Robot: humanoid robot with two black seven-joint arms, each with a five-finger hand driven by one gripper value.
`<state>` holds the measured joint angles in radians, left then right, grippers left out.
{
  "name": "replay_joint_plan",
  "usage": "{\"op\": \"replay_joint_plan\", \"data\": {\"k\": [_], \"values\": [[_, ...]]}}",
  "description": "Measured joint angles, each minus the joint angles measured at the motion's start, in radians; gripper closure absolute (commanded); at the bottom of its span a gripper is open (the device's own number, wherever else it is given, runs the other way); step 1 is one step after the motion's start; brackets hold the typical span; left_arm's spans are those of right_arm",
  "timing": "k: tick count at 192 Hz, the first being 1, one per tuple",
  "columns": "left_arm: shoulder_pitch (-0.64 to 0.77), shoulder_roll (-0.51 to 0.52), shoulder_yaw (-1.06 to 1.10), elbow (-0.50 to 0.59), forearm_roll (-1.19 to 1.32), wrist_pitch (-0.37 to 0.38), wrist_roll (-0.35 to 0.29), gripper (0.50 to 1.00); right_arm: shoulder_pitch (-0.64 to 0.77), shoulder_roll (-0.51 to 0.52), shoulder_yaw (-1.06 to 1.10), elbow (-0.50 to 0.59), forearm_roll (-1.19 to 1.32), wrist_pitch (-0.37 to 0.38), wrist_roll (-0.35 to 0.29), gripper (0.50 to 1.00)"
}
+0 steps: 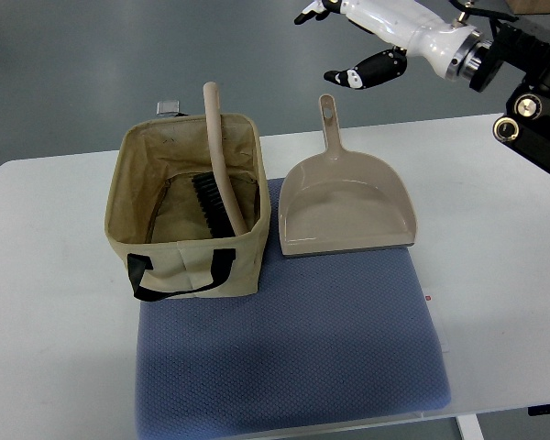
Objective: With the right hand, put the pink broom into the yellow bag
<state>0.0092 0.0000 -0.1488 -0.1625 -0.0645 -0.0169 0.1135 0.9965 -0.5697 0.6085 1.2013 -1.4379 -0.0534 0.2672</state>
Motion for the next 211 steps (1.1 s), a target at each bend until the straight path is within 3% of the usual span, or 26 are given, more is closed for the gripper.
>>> {"op": "replay_joint_plan", "data": {"k": [47, 85, 113, 153, 211], "values": [[0.0, 0.0, 0.0, 0.0, 0.0, 0.0, 0.0, 0.5, -0.279, 0.019, 0.231, -0.024, 0.409, -0.003, 0.003, 0.703], [0.0, 0.0, 0.0, 0.0, 0.0, 0.0, 0.0, 0.5, -0.461, 0.115, 0.418, -0.024, 0.559, 0.002, 0.003, 0.605], [0.0, 0.0, 0.0, 0.0, 0.0, 0.0, 0.0, 0.5, -0.566, 0.214, 0.53, -0.028, 0.61, 0.001, 0.002, 0.595], [0.0, 0.0, 0.0, 0.0, 0.0, 0.0, 0.0, 0.5, -0.665, 0.33, 0.614, -0.031, 0.616, -0.002, 0.004, 0.572], [0.0, 0.0, 0.0, 0.0, 0.0, 0.0, 0.0, 0.5, -0.712, 0.38, 0.621, -0.031, 0.616, -0.002, 0.014, 0.57]]}}
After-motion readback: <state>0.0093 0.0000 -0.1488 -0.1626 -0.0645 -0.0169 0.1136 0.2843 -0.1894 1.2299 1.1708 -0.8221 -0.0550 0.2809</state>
